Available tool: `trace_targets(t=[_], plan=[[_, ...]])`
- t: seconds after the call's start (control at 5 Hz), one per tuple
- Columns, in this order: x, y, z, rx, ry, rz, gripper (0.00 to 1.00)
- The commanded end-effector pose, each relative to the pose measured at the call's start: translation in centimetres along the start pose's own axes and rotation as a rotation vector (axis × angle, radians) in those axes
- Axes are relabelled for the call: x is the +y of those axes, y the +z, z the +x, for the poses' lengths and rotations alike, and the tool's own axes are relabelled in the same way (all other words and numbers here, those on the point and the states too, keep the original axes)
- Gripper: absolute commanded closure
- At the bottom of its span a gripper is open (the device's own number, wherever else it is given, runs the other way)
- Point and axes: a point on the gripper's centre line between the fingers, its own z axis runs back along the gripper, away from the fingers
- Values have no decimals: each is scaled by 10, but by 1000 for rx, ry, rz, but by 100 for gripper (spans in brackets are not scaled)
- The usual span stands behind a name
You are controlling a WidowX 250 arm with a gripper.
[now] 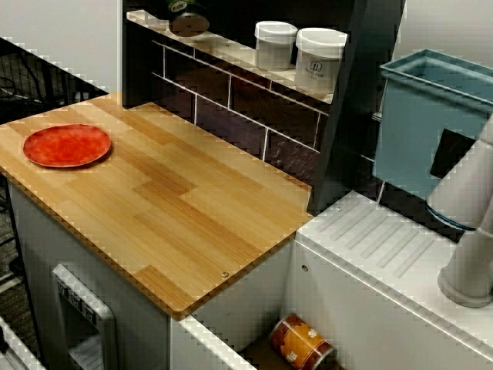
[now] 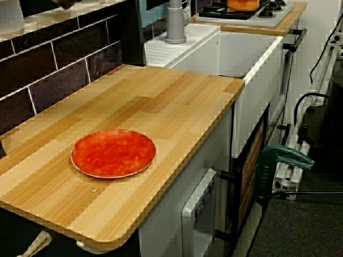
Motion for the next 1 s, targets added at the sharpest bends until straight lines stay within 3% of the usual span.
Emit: trace_targets(t=[0.0,0.2,0.8], plan=[[-8,20,11,-70,4,-18,100],[-6,19,9,-101,15,-30,100],[-11,19,-3,-134,-1,-43,100]])
